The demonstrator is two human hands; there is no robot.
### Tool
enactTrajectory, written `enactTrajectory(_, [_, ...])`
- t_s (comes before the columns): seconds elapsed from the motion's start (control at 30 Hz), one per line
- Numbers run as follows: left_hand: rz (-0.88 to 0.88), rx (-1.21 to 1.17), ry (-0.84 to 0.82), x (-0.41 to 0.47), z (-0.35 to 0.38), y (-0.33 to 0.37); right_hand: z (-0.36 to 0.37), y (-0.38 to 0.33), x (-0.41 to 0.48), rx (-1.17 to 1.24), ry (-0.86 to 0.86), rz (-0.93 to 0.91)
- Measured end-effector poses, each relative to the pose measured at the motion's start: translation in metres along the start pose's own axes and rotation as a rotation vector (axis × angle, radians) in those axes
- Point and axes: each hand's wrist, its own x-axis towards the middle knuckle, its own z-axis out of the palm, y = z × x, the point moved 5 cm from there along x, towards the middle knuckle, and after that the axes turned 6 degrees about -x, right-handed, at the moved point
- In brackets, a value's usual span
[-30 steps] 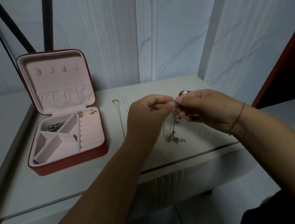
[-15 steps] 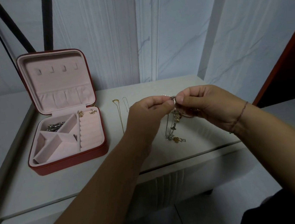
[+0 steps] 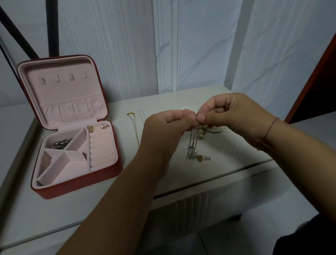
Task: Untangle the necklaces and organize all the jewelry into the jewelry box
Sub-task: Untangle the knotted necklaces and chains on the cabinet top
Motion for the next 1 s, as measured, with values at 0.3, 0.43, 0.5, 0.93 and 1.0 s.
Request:
enactTrajectory(0.3, [0.031,0.039,0.006,0.003,0.003,-0.002,0.004,0.003,0.000,0.010,-0.086,0.058])
enactTrajectory(0.43, [0.038,0.061,-0.004,0.003,0.004,-0.002,-0.004,-0.003,0.001,-0.079,0.051,-0.076])
enactTrajectory(0.5, [0.040,0.054,-0.012,0.002,0.005,-0.002,-0.004,-0.007,0.001,-0.168,0.071,-0.150])
enactTrajectory(0.93, [0.178,0.207,0.048,0.000,0.000,0.008,0.000,-0.020,-0.001,-0.416,0.132,-0.335])
enactTrajectory(1.0, [0.183,0.221,0.043,0.000,0.000,0.009,0.001,-0.019,0.000,-0.405,0.116,-0.329])
